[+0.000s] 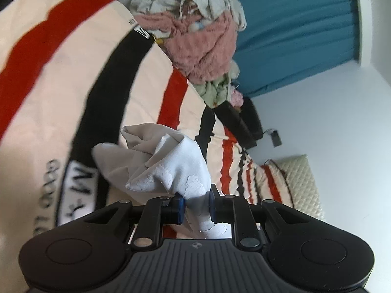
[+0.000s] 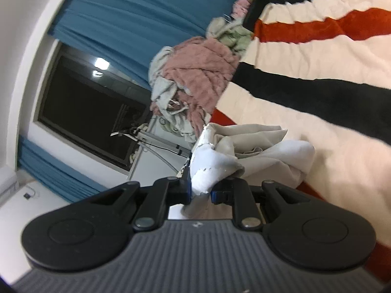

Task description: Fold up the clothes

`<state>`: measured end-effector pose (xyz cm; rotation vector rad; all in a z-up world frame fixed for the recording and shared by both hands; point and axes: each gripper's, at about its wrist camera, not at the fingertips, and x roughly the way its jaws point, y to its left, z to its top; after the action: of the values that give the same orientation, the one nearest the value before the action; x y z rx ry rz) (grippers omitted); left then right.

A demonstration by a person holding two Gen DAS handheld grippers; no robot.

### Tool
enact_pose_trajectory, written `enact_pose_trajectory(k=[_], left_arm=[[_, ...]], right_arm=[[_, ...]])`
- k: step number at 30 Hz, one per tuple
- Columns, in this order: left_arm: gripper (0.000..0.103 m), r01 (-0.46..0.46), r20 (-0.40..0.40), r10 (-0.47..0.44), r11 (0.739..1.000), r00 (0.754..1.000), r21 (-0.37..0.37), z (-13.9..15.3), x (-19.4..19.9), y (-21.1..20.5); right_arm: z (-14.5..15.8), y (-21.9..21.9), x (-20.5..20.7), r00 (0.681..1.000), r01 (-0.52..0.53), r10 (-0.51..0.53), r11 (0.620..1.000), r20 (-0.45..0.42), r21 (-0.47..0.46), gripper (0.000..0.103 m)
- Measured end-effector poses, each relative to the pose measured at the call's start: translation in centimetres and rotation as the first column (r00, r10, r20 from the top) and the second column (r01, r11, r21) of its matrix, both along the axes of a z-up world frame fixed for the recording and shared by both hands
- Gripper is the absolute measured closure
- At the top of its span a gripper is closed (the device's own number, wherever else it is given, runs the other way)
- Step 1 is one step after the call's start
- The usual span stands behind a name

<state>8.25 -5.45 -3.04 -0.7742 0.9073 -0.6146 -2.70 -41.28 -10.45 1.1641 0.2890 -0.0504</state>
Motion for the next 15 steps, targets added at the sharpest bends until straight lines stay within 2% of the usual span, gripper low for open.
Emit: enact_pose_trajectory(k=[4,6,11,13,15], left_arm=[[0.083,0.04,0.019,-0.041,0.997,0.999,0.071,1.0,4.7,-5.7],[0.083,0.059,0.028,-0.062,0.992,0.998,0.107,1.5,7.1,-8.5],[0.084,0.105,0.045,-0.116,0.975,0.992,0.197,2.7,13.0,-15.7],[0.084,0.108,0.085,-0.123,0.98,0.989,0.167,3.4,16.2,-18.6],[0.084,0.109,0.164,-0.13,0.985,0.978,0.13,4.3,18.8,-21.5]], right_arm=[[-1.4,-5.0,3.1,0.998,0.003,0.006,0.987,-0.06,0.161,0.085],[-1.9,-7.4,5.2,0.996,0.003,0.014,0.984,-0.091,0.181,0.085],[-0.6,-13.1,12.3,0.994,0.006,0.005,0.995,-0.113,0.097,0.085],[0.9,-15.8,15.5,0.997,0.02,-0.016,0.998,-0.078,0.054,0.085],[2.9,-17.9,17.9,0.999,0.037,-0.037,0.999,-0.015,-0.023,0.085]])
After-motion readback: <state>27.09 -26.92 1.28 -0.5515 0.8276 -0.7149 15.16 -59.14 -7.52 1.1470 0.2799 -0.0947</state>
